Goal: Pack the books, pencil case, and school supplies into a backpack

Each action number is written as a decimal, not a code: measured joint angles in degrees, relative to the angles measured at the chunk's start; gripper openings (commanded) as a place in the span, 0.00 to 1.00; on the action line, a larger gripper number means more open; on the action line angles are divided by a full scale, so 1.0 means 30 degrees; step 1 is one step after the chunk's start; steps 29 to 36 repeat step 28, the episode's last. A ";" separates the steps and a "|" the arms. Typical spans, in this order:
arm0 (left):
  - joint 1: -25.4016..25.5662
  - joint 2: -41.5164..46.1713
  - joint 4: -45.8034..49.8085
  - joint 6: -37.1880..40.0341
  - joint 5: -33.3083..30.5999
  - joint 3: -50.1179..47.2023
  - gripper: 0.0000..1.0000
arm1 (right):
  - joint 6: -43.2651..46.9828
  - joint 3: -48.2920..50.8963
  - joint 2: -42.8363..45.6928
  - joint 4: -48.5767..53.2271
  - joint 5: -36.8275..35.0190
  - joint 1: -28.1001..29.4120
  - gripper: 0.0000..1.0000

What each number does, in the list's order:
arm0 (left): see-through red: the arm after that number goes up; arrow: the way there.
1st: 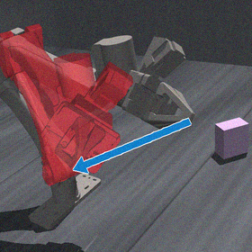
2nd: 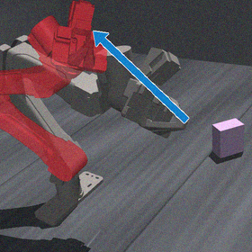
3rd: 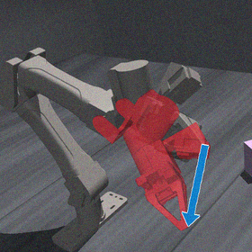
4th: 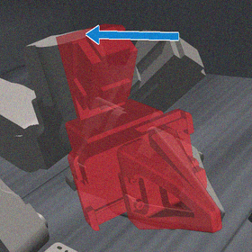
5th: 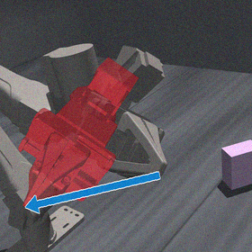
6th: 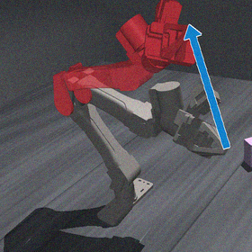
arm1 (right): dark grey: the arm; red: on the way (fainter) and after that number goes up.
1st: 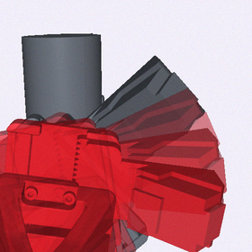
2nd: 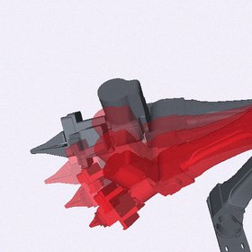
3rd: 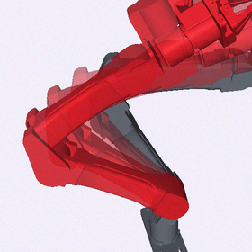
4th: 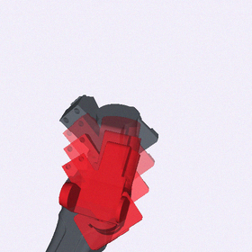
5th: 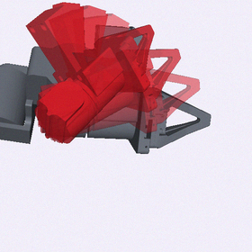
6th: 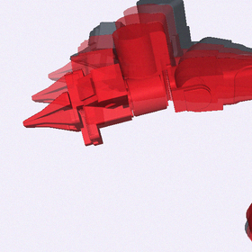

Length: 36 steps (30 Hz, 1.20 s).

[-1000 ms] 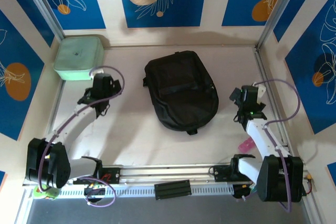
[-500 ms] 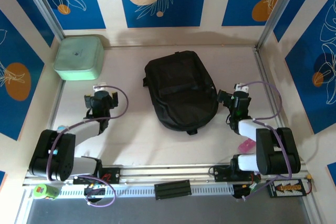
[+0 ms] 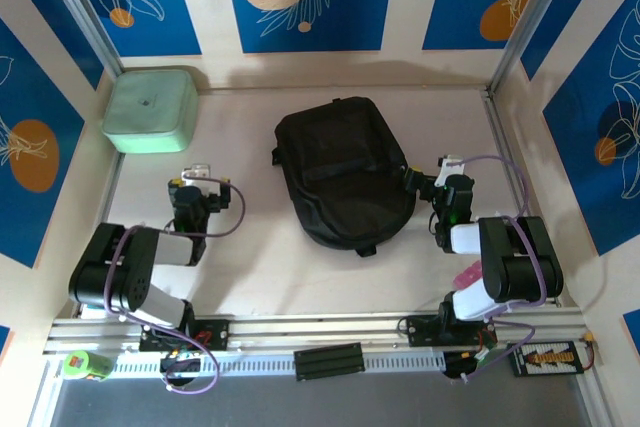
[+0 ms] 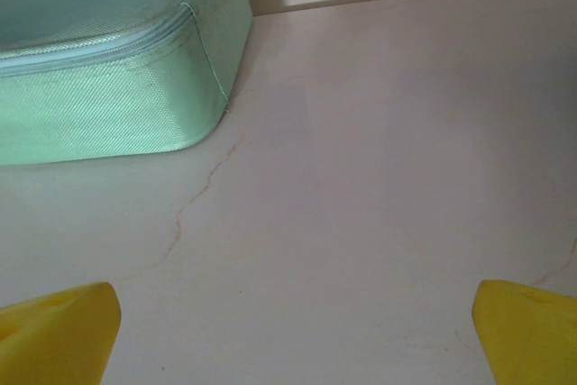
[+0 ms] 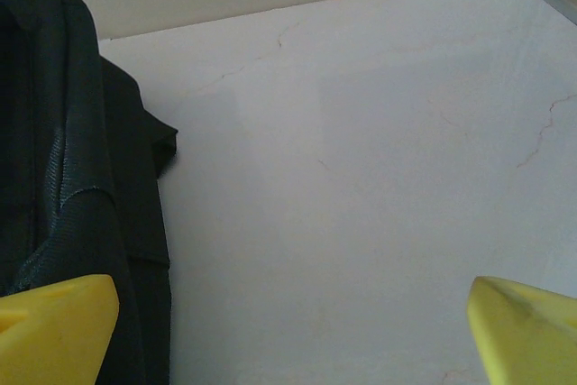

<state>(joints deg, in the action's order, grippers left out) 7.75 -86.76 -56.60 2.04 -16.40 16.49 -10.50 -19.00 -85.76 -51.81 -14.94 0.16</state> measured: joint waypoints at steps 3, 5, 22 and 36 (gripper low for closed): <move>-0.0015 -0.0860 -0.0525 0.0000 0.0000 0.0058 1.00 | 0.0007 -0.0189 -0.0051 0.0299 -0.0226 0.0175 0.99; -0.0015 -0.0954 -0.0372 0.0000 0.0000 0.0160 1.00 | 0.0073 -0.0525 -0.0240 0.0517 -0.0474 0.0379 0.99; -0.0080 -0.0984 0.0109 0.0000 0.0328 0.0991 1.00 | 0.0211 -0.0794 -0.0350 0.0794 -0.0758 0.0466 0.99; -0.0714 -0.0984 0.0583 -0.0073 0.0976 0.1275 1.00 | 0.0219 -0.0794 -0.0350 0.0809 -0.0816 0.0466 0.99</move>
